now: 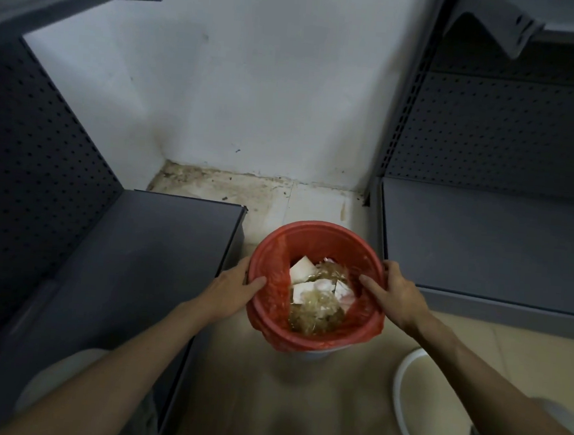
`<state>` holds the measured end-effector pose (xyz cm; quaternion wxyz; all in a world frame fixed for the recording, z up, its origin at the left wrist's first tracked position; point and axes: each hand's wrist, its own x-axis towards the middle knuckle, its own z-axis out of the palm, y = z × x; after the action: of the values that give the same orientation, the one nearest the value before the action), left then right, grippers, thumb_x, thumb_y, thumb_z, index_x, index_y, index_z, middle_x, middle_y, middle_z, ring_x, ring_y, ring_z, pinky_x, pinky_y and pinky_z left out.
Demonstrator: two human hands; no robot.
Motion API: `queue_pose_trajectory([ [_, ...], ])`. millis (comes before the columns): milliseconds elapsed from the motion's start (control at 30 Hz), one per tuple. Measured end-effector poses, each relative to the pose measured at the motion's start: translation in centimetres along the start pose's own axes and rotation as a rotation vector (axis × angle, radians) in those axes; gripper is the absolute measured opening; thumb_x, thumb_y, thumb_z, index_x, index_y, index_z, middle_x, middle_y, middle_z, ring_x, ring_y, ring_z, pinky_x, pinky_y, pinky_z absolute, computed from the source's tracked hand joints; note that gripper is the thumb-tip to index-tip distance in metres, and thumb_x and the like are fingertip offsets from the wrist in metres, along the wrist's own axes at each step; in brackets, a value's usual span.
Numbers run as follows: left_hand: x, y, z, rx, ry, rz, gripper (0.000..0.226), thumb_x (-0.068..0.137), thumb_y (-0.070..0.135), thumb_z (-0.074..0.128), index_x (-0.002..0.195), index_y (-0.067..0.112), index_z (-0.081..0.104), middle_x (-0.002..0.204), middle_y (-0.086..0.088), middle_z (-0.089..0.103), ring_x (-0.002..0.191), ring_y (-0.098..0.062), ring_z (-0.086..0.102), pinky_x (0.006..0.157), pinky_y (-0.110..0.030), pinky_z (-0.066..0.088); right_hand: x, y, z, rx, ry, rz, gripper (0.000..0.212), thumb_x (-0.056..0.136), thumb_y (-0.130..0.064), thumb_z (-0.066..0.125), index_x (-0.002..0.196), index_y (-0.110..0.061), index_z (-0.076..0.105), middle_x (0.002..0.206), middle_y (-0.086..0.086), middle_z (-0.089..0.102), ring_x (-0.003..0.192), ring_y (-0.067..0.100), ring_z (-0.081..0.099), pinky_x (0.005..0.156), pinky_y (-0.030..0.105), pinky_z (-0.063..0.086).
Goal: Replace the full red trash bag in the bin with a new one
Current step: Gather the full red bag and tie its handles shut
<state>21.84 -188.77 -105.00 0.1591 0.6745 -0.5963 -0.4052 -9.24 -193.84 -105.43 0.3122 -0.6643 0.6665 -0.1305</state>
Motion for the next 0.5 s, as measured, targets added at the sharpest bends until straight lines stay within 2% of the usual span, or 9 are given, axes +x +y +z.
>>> queue_pose_trajectory([
  [67, 0.1, 0.0, 0.2, -0.14, -0.021, -0.067, 0.059, 0.097, 0.049, 0.05, 0.149, 0.033, 0.029, 0.136, 0.003, 0.055, 0.12, -0.019, 0.055, 0.103, -0.038, 0.046, -0.1, 0.2, 0.3, 0.165, -0.017, 0.052, 0.049, 0.092, -0.049, 0.054, 0.126, -0.015, 0.043, 0.102, 0.003, 0.065, 0.084, 0.018, 0.065, 0.069, 0.03, 0.051],
  [133, 0.1, 0.0, 0.4, -0.213, -0.041, -0.131, 0.055, 0.097, 0.046, 0.051, 0.146, 0.03, 0.033, 0.134, 0.0, 0.056, 0.115, -0.022, 0.059, 0.089, -0.039, 0.055, -0.1, 0.3, 0.5, 0.318, -0.03, 0.092, 0.043, 0.093, -0.039, 0.057, 0.125, -0.012, 0.047, 0.1, 0.004, 0.065, 0.084, 0.015, 0.065, 0.066, 0.026, 0.051],
  [200, -0.1, 0.1, 0.5, -0.252, -0.041, -0.158, 0.051, 0.098, 0.042, 0.051, 0.143, 0.022, 0.038, 0.128, -0.003, 0.06, 0.107, -0.023, 0.064, 0.078, -0.038, 0.06, 0.2, 0.5, 0.9, 0.381, -0.012, 0.108, 0.039, 0.093, -0.032, 0.058, 0.124, -0.01, 0.049, 0.103, 0.008, 0.065, 0.088, 0.019, 0.065, 0.072, 0.03, 0.053],
  [333, -0.2, 0.8, 0.4, -0.364, 0.014, -0.179, 0.046, 0.099, 0.047, 0.048, 0.133, 0.017, 0.052, 0.117, -0.007, 0.067, 0.095, -0.024, 0.07, 0.074, -0.041, 0.063, 0.6, 0.5, 0.9, 0.468, 0.021, 0.137, 0.045, 0.089, -0.027, 0.066, 0.126, -0.008, 0.049, 0.105, 0.009, 0.064, 0.091, 0.024, 0.066, 0.08, 0.04, 0.057],
  [433, -0.4, 1.6, 0.2, -0.455, 0.059, -0.276, 0.055, 0.098, 0.062, 0.029, 0.108, 0.022, 0.066, 0.098, -0.006, 0.073, 0.087, -0.023, 0.072, 0.06, -0.033, 0.059, 0.7, 0.2, 0.3, 0.56, 0.051, 0.167, 0.053, 0.084, -0.028, 0.073, 0.125, -0.007, 0.048, 0.097, 0.005, 0.06, 0.084, 0.02, 0.065, 0.067, 0.031, 0.056],
  [500, -0.4, 1.8, 0.5, -0.49, 0.068, -0.337, 0.056, 0.1, 0.059, 0.024, 0.096, 0.023, 0.067, 0.093, -0.007, 0.072, 0.086, -0.022, 0.069, 0.06, -0.033, 0.056, 0.8, 0.1, 0.2, 0.578, 0.055, 0.17, 0.055, 0.083, -0.029, 0.074, 0.125, -0.006, 0.047, 0.094, 0.003, 0.059, 0.079, 0.016, 0.063, 0.058, 0.023, 0.05],
])
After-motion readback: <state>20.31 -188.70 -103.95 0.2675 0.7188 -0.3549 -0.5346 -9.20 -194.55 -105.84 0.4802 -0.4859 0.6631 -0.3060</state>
